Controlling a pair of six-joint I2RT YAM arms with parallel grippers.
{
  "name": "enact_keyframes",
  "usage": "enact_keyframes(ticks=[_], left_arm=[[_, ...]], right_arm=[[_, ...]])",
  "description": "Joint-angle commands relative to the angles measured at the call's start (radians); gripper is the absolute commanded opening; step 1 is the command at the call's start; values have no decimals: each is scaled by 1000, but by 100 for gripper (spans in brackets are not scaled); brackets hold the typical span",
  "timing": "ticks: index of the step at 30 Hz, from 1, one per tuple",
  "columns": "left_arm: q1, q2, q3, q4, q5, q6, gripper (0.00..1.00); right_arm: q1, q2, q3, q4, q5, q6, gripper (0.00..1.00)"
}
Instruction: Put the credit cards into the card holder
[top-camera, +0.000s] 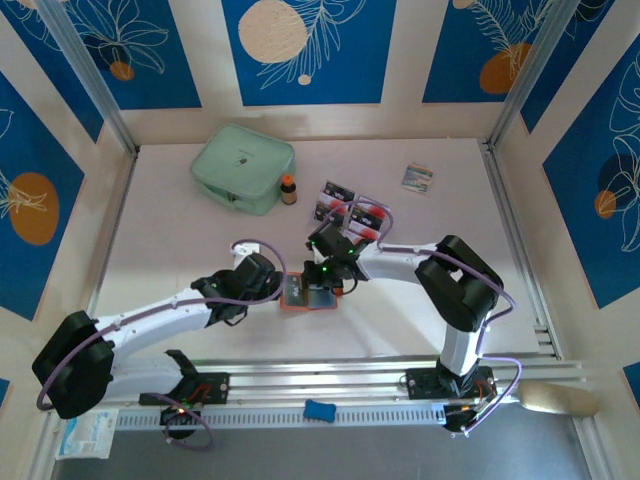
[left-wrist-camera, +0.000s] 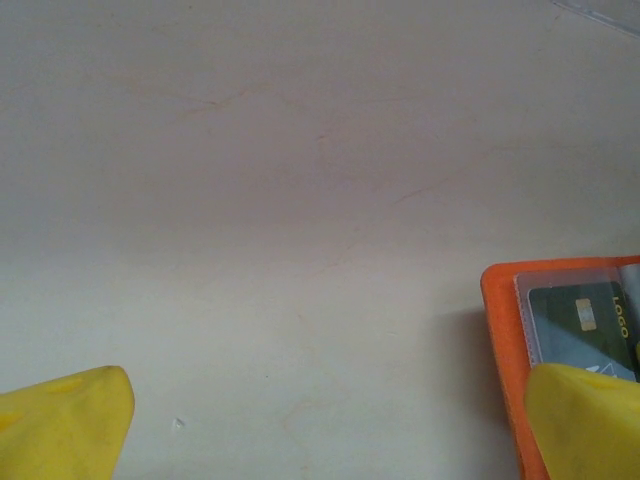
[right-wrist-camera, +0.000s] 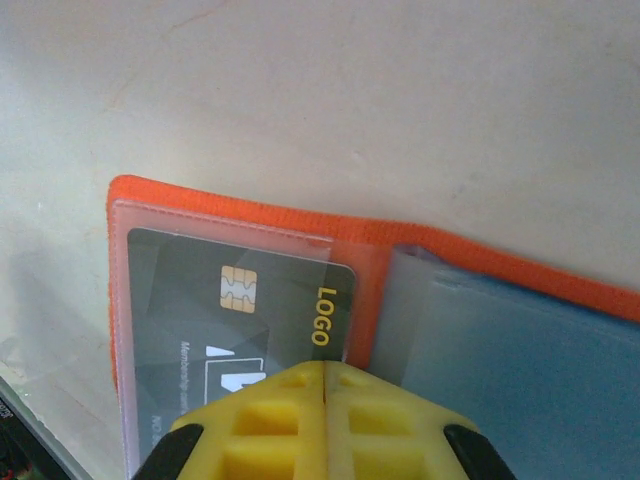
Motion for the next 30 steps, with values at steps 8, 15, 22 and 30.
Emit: enact_keyframes(ticks=[8,15,22,30], left_arm=[[9,6,26,-36,-27,-3,100],[10,9,74,-83,9,-52,100],[3,51,139,-68,176,-146,100],[-91,179,245,-37,180,-208,100]], right_arm=[[11,23,32,14,-59,19,0],[-14,-57,19,-2,-63,3,0],[-78,-97,-1,-83,-32,-79,0],[-129,-63,-12,-110,-25,-154,0]])
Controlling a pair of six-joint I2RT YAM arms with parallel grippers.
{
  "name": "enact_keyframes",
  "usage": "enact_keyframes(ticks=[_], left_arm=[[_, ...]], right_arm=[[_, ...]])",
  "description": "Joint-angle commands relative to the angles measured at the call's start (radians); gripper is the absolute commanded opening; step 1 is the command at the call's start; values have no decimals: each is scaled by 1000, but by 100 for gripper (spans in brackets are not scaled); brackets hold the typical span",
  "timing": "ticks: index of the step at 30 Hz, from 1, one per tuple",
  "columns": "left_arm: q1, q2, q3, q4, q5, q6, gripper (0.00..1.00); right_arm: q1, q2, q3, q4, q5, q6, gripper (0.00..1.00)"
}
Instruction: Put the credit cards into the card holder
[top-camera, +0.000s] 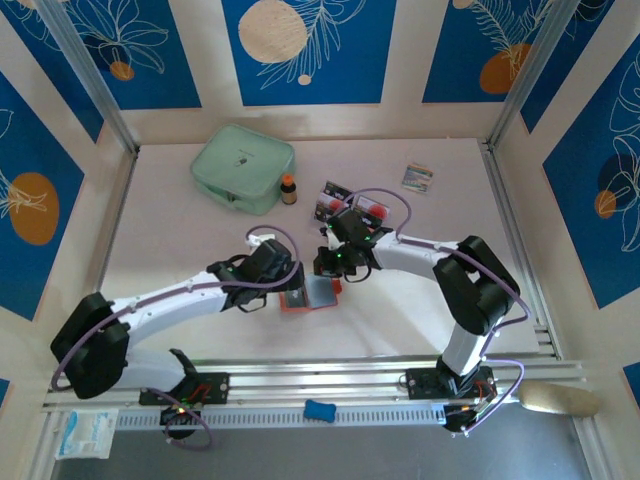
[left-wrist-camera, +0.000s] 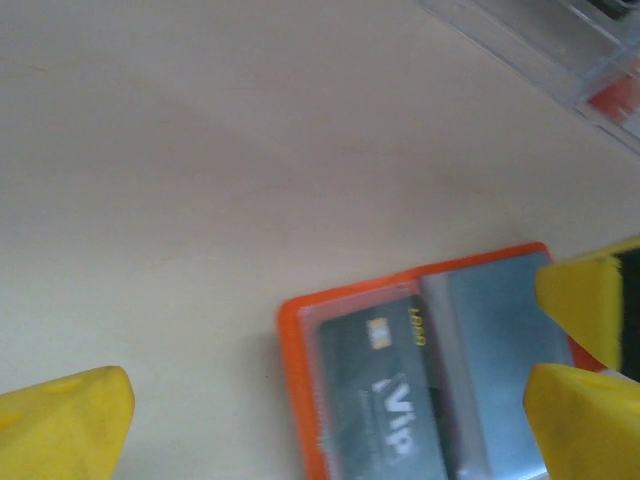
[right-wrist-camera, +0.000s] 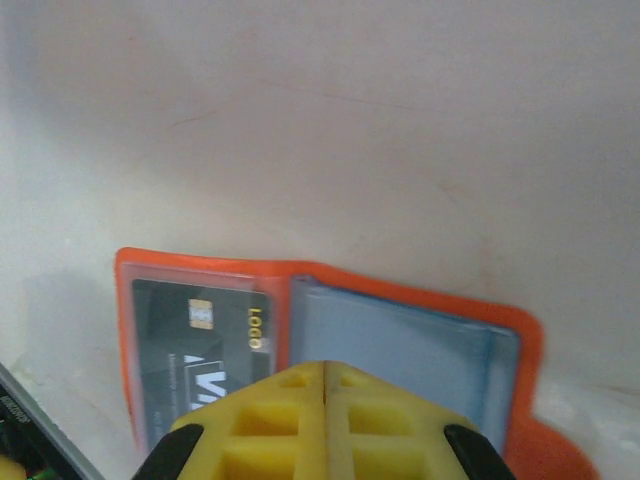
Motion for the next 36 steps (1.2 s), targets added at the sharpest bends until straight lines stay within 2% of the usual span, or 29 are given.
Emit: enact_keyframes(ticks=[1,6,12,36], left_arm=[[-50,45,61,12,6,-50,100],[-92,101,65,40,-9,-82,100],[-100,147,31,69,1,-94,100],[-99,256,8,3,-97,2,100]], right_arm=[[-10,21,-7,-45,6,-61,0],[-14,43,-12,-46,11,-77,0],[-13,82,-27,-30,-5,-74,0],[12,78,-72,72,-98,59,0]])
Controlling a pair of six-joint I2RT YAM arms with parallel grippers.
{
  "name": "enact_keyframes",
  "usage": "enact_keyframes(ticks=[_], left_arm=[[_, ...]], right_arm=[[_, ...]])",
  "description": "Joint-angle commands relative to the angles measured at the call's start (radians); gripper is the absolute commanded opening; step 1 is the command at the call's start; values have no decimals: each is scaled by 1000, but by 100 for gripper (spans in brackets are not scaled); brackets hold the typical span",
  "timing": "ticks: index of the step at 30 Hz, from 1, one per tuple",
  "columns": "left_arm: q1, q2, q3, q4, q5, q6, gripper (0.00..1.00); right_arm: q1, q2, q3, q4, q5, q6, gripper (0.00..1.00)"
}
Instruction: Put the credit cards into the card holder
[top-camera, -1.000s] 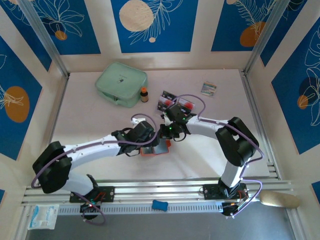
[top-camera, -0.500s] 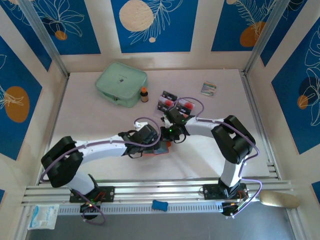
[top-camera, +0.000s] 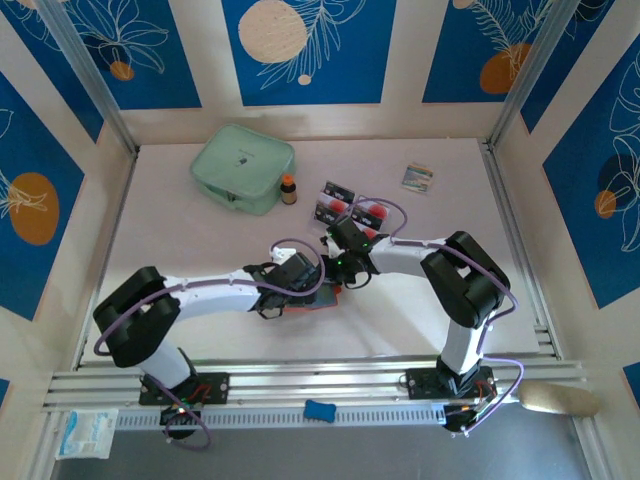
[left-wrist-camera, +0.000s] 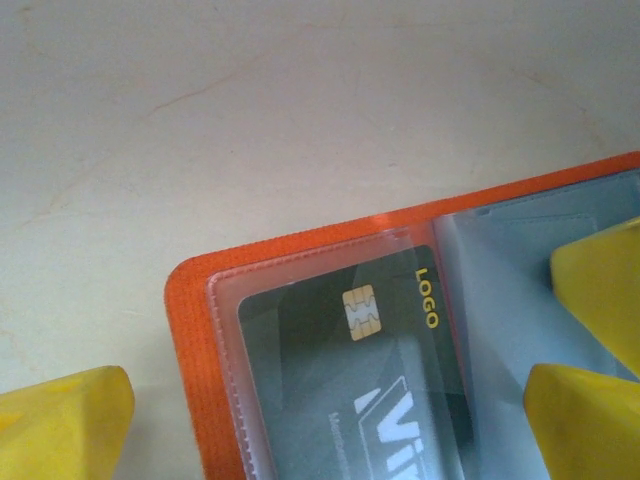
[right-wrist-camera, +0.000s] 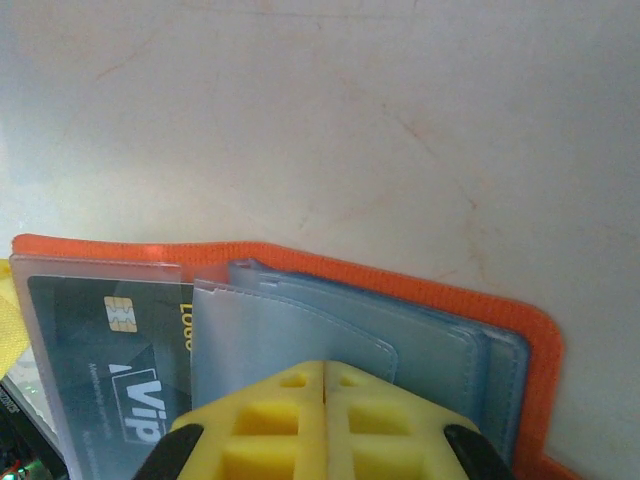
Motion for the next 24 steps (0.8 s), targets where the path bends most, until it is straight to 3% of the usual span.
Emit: enact_keyframes(ticks=[1,8,12,15,24], left_arm=[[-9,19,-24,-28,-36,16,100],[-10,18,-43,-34,-45,1,100],[-9,12,-51,-35,-48,-3,100],[-9,7,-58,-34,-51,-8,100],[-9,-7,-66,-37,-60,-10,100]], right_arm=[[9,11,-17,-13,-35,23,0],[-14,-76,-34,-24,-18,31,0],[-25,-115,-49,-25,-7,41,17],[-25,-114,-58,-14,-12,52,23],[-14,-54,-58,28,-42,76,26]])
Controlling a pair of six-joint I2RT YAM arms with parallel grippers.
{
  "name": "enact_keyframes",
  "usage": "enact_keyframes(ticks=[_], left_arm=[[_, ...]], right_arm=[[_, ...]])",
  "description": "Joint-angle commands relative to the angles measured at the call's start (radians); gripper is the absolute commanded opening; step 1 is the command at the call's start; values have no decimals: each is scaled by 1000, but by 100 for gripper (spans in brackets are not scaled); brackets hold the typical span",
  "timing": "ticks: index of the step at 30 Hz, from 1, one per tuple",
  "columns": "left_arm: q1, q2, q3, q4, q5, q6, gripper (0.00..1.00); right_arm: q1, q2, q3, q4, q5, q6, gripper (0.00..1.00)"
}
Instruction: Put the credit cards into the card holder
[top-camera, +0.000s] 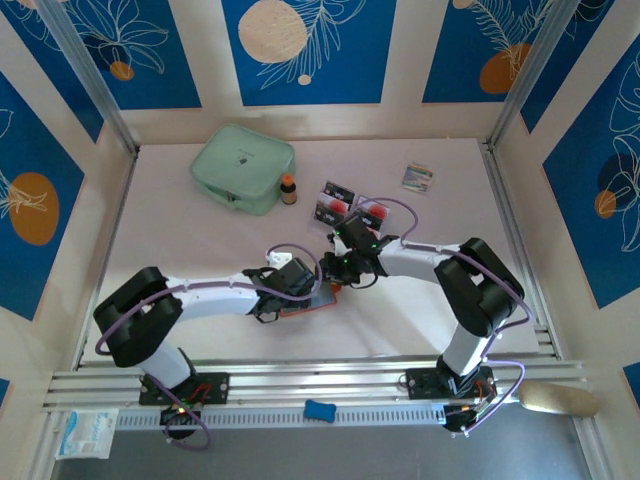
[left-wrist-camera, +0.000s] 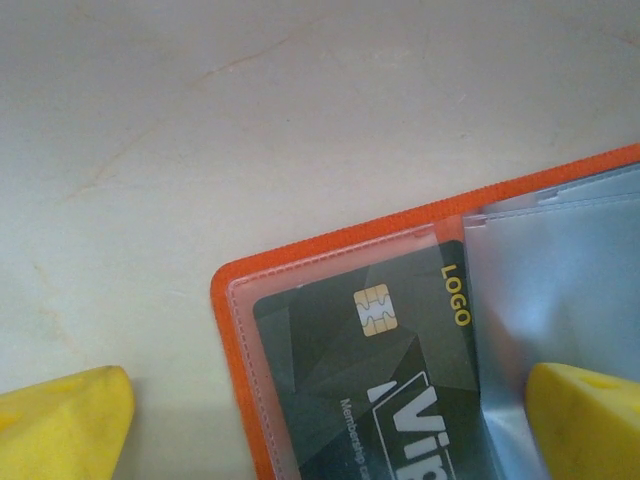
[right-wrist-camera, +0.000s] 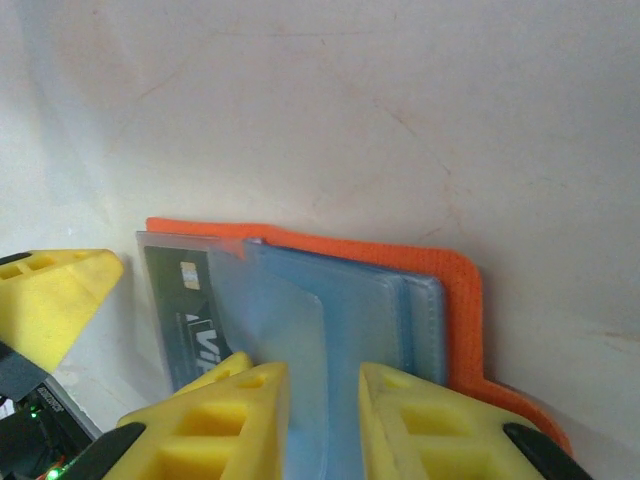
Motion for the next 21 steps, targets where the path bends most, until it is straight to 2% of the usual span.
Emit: enact_keyframes(ticks=[1,21], left_arm=[[-8,-8,-23,-44,-26,-6,100],[-8,-111,-45,-36,-55,7,100]], right_arm=[[6,33,-5,16,-41,19,26],[-13,88,-3,113,-193,106,30]])
